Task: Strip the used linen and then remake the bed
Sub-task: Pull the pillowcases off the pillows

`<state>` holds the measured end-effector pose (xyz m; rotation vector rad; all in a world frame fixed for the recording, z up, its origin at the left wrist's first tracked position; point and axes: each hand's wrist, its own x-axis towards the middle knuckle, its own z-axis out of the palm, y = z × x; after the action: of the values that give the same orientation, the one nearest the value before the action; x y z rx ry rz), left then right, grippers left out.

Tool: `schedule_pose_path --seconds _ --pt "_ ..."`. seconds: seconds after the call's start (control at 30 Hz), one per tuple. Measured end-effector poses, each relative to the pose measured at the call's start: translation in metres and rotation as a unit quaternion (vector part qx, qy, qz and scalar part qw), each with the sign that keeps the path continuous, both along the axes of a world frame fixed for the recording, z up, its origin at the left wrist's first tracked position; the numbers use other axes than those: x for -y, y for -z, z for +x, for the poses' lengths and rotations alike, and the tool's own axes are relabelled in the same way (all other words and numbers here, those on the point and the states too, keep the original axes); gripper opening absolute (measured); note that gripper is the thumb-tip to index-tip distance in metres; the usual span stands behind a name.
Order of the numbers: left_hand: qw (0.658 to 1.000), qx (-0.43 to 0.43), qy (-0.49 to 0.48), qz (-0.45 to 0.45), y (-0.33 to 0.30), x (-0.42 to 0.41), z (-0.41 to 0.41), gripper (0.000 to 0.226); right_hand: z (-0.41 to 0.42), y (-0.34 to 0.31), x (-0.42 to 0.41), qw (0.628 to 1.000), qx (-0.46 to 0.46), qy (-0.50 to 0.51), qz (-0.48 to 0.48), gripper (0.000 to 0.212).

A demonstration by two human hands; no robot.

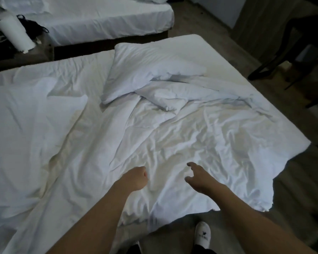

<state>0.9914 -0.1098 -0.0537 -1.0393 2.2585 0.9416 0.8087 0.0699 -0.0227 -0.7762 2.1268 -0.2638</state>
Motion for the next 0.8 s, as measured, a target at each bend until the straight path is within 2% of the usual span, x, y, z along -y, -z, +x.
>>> schedule_pose_path --seconds 0.2,0.33,0.5,0.6,0.8 --pt "1.000 0.013 -0.001 -0.005 0.003 -0.076 -0.116 0.016 -0.125 -0.005 -0.076 0.999 -0.005 0.033 -0.029 0.063" --pt "0.998 0.024 0.021 0.055 0.000 -0.128 -0.163 0.018 -0.196 -0.009 -0.115 0.997 0.008 0.071 -0.003 0.063" --pt "0.997 0.043 0.029 0.060 0.014 -0.123 -0.225 0.021 -0.267 -0.005 -0.130 0.992 0.015 0.121 -0.038 0.062" --pt "0.998 0.043 0.002 0.042 0.017 -0.124 -0.279 0.024 -0.315 -0.003 -0.148 0.992 0.017 0.117 -0.054 0.061" --pt "0.995 -0.017 -0.080 0.056 0.025 -0.161 -0.396 0.016 -0.447 0.007 -0.179 0.992 0.027 0.120 -0.007 0.060"
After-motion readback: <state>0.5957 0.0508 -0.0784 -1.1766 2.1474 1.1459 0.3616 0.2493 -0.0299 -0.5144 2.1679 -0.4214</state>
